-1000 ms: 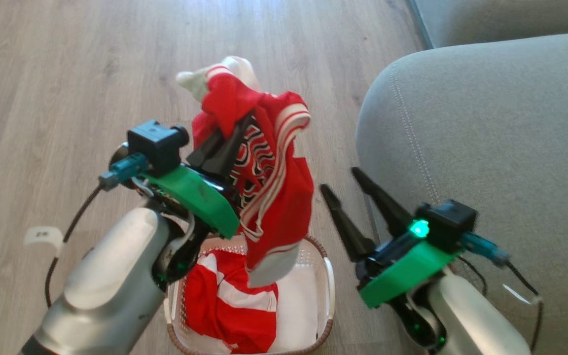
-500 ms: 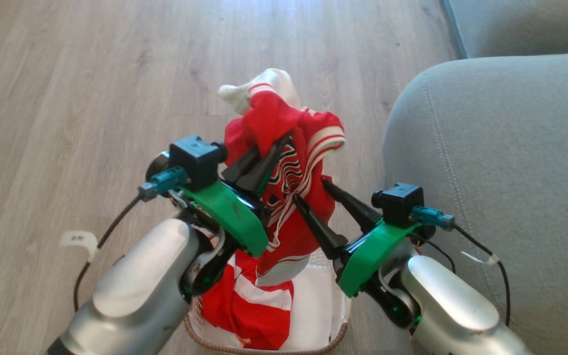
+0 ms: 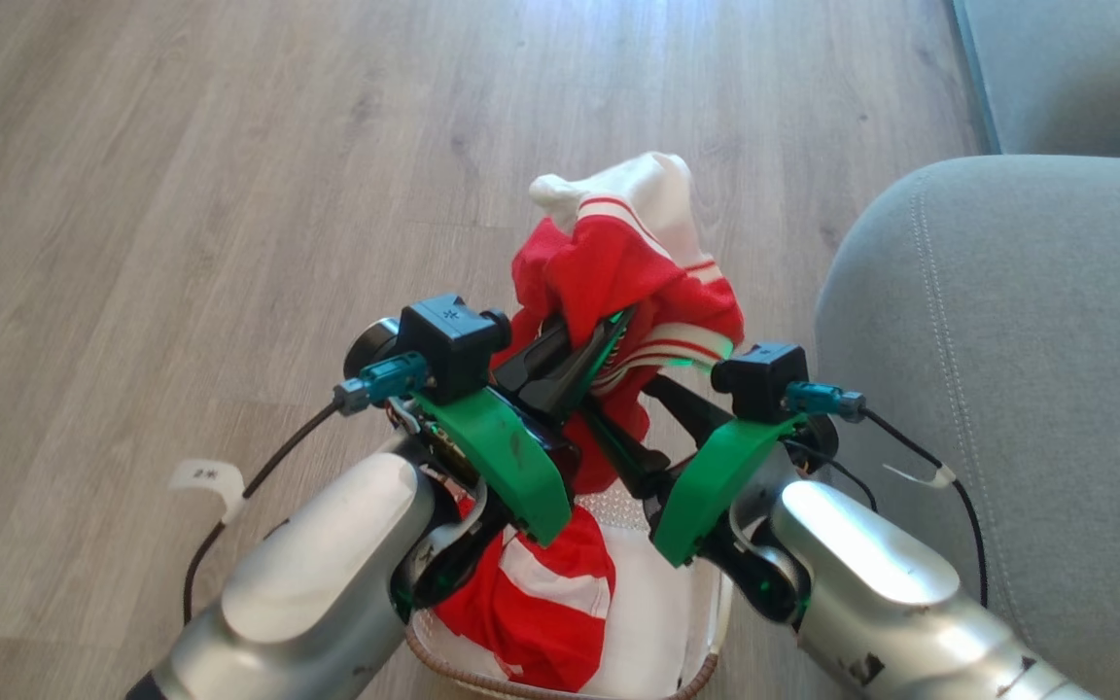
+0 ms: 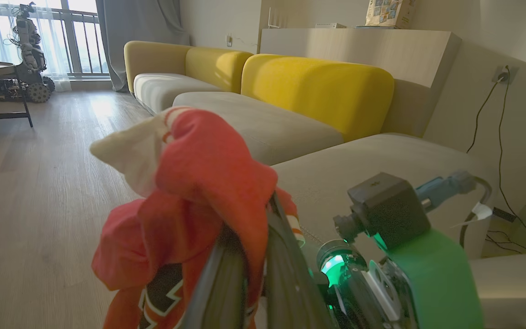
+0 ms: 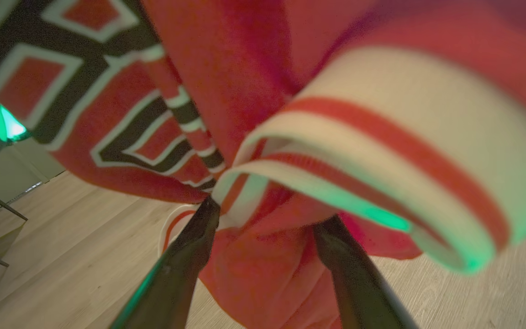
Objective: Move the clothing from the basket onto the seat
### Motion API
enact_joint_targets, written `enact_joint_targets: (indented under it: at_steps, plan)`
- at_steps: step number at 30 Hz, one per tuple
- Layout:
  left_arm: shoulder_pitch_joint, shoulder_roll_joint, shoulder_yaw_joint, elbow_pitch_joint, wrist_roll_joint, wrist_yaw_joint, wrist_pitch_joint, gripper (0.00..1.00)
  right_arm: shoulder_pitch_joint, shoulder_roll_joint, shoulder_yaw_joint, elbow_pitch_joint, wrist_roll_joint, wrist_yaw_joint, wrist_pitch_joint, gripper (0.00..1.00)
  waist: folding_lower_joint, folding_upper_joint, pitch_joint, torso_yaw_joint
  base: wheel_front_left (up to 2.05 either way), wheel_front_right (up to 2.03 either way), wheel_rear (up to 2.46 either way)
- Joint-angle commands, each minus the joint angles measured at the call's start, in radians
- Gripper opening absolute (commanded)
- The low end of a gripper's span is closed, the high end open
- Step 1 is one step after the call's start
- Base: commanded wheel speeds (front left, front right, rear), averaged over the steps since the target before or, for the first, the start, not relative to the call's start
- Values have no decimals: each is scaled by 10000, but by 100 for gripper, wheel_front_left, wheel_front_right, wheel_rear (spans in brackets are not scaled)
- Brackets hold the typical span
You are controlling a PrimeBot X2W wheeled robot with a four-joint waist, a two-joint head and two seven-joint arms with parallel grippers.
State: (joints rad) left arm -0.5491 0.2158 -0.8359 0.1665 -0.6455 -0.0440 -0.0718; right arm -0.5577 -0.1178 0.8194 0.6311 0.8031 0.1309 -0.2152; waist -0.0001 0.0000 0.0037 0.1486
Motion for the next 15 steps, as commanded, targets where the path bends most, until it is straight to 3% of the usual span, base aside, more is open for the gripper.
enact_joint_targets:
  at_steps: [1, 2, 3, 5, 15]
  plan:
    - [-458, 57, 345, -377, -1, -45, -18, 0, -462, 207, 88, -208, 100, -2, -200, 100, 1, 0, -19, 57, 0, 0, 0]
    - [-438, 48, 331, -371, -19, -39, -8, 0, -536, 198, 152, -161, 155, -2, -251, 100, 1, 0, -29, 92, 0, 0, 0]
    - [-423, 44, 321, -366, -33, -32, -3, 0, -605, 185, 213, -121, 190, -2, -298, 92, 1, 0, -37, 120, 0, 0, 0]
    - [-390, 46, 320, -342, -60, -4, -2, 0, -698, 161, 314, -68, 250, -2, -373, 0, 1, 0, -59, 161, 0, 0, 0]
    - [-257, 235, 460, -163, -159, 161, -102, 0, -611, -32, 325, -348, 276, -2, -461, 0, 1, 0, -120, -31, 0, 0, 0]
